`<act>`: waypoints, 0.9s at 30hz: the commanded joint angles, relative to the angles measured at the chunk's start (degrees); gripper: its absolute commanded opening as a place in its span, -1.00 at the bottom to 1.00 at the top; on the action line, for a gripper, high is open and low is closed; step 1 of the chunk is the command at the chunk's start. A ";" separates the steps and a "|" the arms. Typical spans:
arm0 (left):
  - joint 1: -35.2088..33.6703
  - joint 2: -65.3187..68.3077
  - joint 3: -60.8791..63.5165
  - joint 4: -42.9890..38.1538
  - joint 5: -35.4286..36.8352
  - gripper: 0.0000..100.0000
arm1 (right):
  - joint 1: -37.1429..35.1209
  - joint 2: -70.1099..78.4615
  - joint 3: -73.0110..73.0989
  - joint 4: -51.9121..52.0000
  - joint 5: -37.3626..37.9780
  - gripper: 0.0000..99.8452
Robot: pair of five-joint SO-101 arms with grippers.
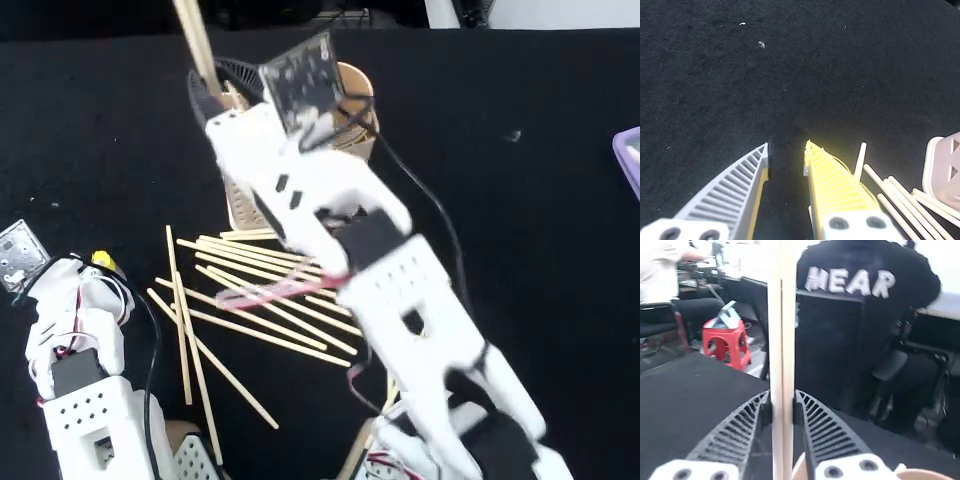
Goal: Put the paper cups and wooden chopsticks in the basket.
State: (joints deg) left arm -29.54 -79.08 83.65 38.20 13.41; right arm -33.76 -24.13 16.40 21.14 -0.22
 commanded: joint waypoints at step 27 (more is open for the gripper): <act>-0.66 -0.88 -0.75 0.26 -0.09 -0.75 | 5.36 13.85 4.35 -4.75 -5.10 -0.84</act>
State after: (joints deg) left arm -29.54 -79.08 83.65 38.20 13.41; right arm -28.13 -9.54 21.14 17.36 -5.23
